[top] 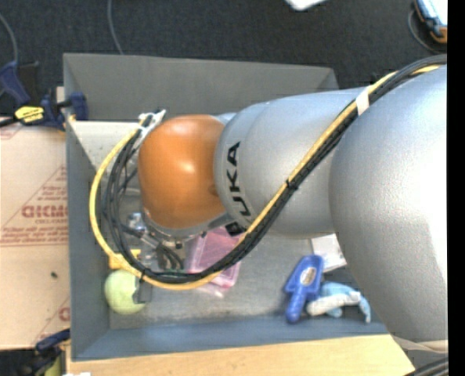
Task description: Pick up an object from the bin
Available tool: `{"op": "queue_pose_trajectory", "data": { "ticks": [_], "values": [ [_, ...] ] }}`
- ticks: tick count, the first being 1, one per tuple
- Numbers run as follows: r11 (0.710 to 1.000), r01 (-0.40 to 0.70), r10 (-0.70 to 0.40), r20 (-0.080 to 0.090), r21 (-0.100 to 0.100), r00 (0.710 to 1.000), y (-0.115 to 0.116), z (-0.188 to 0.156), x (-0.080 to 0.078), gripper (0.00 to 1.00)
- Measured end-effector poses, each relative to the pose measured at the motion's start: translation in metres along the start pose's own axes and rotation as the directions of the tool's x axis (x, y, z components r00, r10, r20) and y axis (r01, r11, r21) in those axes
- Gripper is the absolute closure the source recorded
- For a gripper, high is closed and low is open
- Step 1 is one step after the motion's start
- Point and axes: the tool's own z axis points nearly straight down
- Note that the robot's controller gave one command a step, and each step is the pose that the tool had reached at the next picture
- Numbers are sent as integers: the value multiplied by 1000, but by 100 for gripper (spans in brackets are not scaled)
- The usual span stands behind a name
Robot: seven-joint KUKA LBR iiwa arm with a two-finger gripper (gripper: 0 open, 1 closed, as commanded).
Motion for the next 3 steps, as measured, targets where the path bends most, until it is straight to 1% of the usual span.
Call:
{"op": "queue_pose_trajectory", "data": {
  "ticks": [1,2,3],
  "values": [
    [1000,-7,7,8,-2,1000,-1,-5,-2,0],
    [975,223,-223,9,-3,975,2,97,15,0],
    [978,207,-207,10,-1,978,5,12,8,0]
  ]
}}
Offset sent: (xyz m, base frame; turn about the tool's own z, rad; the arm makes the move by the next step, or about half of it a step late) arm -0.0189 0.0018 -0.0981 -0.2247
